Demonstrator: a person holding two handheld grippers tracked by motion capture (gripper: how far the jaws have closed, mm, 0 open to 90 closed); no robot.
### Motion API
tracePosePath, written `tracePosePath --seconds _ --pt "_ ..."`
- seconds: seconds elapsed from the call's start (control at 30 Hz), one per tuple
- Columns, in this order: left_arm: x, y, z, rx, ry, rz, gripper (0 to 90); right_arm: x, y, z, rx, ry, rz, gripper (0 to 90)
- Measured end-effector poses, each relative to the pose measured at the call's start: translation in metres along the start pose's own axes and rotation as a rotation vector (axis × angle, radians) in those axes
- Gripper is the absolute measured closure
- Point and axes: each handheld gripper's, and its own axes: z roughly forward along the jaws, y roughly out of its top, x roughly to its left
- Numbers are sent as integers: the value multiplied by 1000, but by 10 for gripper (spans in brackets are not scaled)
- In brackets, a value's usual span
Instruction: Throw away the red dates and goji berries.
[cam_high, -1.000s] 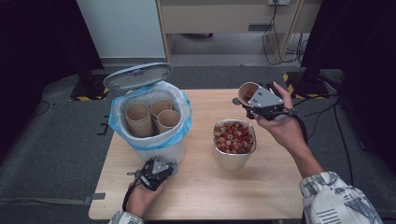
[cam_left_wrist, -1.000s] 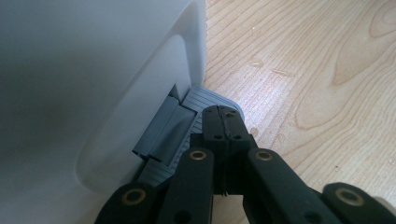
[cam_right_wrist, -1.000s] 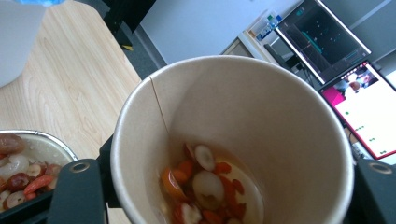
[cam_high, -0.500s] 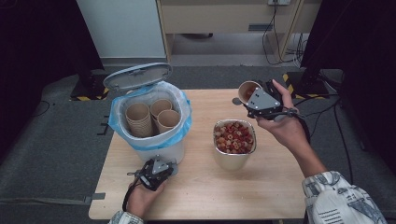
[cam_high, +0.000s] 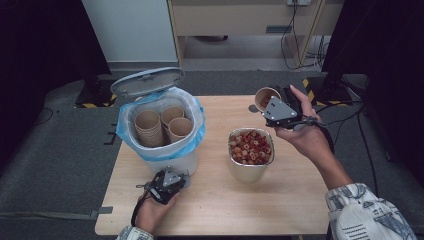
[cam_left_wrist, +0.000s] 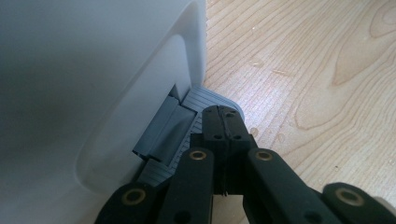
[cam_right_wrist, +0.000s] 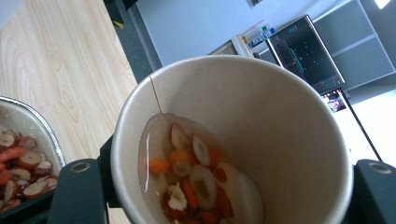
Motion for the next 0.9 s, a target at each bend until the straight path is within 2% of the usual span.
tracePosePath --seconds 0.17,0.5,0.9 --pt "0 0 0 0 1 0 900 1 2 0 -1 -3 -20 292" --pt "0 0 0 0 1 3 900 3 4 0 6 -17 -96 293" --pt "0 0 0 0 1 3 899 3 7 -1 6 -22 -129 293"
